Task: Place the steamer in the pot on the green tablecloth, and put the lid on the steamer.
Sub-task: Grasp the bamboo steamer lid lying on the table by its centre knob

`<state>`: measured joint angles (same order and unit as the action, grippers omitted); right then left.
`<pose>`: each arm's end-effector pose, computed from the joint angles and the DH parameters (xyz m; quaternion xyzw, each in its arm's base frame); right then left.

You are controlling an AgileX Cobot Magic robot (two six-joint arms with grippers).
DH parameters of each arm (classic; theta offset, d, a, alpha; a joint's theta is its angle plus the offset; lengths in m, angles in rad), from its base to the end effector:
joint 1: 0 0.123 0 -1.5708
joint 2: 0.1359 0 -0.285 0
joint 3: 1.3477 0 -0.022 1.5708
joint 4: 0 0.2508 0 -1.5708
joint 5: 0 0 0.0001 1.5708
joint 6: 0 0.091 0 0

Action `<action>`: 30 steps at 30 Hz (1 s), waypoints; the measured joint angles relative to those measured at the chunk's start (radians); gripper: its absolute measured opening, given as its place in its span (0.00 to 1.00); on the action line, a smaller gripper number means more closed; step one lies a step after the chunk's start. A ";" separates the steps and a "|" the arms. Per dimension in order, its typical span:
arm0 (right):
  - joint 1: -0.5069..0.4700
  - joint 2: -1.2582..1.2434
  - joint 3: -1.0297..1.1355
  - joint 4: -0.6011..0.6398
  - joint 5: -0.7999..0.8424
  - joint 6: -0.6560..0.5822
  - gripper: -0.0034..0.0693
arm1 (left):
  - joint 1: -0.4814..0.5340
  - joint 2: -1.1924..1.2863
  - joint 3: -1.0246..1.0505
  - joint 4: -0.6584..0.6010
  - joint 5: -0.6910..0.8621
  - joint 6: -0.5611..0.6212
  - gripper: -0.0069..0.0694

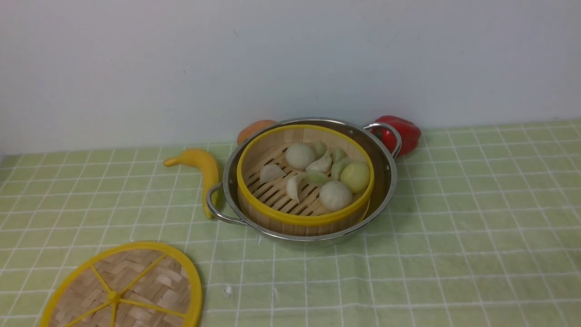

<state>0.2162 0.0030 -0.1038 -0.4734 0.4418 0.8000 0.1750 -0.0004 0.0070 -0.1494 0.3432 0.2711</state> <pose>0.0500 -0.0072 0.2122 0.1194 0.7669 0.1068 0.6214 0.0536 0.0048 0.1802 -0.0024 0.7924 0.0731 0.6056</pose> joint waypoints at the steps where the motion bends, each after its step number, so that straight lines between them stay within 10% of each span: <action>1: 0.000 0.000 0.004 0.000 0.000 0.000 0.21 | 0.000 0.000 0.000 0.000 0.000 0.000 0.41; 30: 0.000 0.000 0.112 0.050 -0.061 -0.177 0.30 | 0.000 0.000 0.000 0.000 -0.001 0.000 0.41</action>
<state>0.2162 0.0030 0.0083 -0.4235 0.3813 0.6226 0.1750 -0.0004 0.0070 -0.1494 0.3423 0.2711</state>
